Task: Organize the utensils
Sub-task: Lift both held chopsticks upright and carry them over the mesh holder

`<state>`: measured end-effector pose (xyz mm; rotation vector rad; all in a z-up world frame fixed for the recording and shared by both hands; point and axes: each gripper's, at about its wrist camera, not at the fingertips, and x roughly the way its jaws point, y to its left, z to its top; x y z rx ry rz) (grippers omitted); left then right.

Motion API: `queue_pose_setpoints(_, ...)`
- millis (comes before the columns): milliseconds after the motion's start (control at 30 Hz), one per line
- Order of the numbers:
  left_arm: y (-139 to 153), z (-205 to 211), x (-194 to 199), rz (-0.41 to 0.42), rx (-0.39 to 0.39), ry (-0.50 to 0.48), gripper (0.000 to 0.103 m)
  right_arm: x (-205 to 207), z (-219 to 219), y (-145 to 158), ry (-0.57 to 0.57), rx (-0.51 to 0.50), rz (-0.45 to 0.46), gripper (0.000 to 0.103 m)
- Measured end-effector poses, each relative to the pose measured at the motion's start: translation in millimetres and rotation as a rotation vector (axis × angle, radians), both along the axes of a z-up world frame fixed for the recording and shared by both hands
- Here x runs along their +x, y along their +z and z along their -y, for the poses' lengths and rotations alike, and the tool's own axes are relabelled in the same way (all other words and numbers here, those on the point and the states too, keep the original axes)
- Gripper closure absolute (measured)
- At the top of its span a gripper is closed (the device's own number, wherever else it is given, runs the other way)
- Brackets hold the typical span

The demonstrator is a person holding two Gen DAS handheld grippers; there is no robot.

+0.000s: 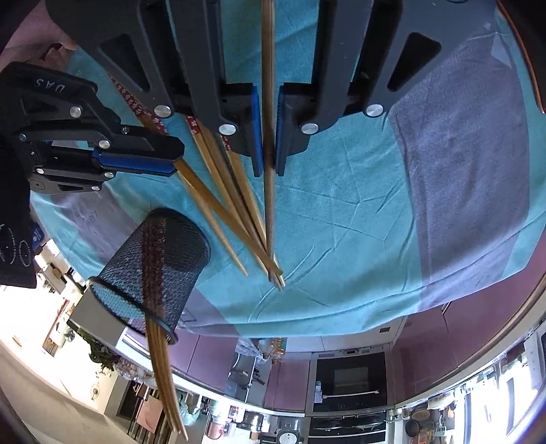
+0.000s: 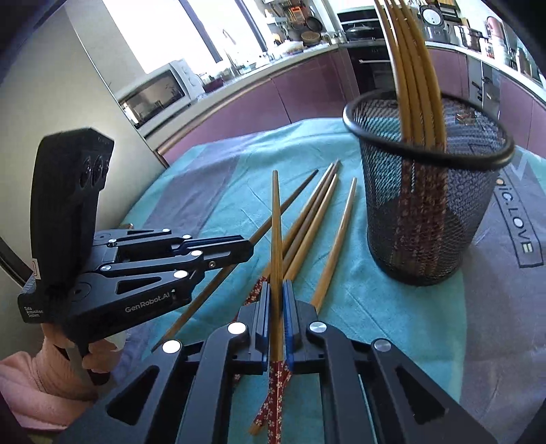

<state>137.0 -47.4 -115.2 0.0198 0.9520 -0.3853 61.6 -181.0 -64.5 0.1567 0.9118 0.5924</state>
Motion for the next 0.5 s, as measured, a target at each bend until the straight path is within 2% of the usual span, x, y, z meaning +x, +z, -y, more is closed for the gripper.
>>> queue_pose_setpoints(500,63.1,-20.5,-34.2,0.096,-0.165,-0.056,0.095,-19.5,27.1,46.6,-0.017,0.058,0.14,0.097)
